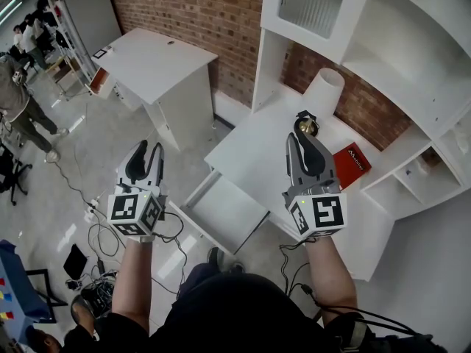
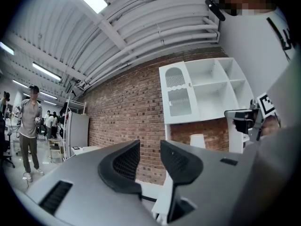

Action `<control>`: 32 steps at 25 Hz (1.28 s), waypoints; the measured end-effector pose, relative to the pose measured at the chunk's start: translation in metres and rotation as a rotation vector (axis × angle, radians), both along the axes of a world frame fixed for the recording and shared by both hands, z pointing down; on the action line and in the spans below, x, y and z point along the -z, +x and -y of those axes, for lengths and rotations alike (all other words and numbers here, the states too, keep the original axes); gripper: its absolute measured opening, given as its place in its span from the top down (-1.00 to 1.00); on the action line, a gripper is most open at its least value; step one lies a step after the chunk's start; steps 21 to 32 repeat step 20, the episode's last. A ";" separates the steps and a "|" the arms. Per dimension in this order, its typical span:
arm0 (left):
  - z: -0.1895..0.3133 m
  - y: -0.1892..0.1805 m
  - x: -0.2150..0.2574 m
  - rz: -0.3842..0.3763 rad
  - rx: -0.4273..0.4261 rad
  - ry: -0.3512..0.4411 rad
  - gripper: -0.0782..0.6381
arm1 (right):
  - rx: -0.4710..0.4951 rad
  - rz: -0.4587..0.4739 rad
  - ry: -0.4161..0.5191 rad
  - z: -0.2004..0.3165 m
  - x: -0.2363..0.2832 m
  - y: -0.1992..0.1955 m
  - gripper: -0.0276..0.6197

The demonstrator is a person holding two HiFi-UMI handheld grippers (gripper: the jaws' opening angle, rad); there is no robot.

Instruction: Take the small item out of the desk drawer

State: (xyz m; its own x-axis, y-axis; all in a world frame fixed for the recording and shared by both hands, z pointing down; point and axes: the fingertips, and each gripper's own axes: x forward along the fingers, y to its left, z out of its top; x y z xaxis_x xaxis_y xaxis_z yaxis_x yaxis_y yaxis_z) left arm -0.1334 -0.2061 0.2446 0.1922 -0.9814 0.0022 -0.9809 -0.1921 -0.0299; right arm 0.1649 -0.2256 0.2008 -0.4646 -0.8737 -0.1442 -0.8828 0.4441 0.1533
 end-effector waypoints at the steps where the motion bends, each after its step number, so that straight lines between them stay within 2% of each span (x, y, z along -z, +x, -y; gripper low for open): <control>1: -0.001 0.000 0.000 0.000 0.002 -0.002 0.41 | 0.000 0.001 0.000 0.000 0.000 0.000 0.77; 32: -0.007 -0.003 0.000 -0.009 0.023 -0.004 0.41 | 0.020 -0.002 0.016 -0.002 0.002 -0.001 0.78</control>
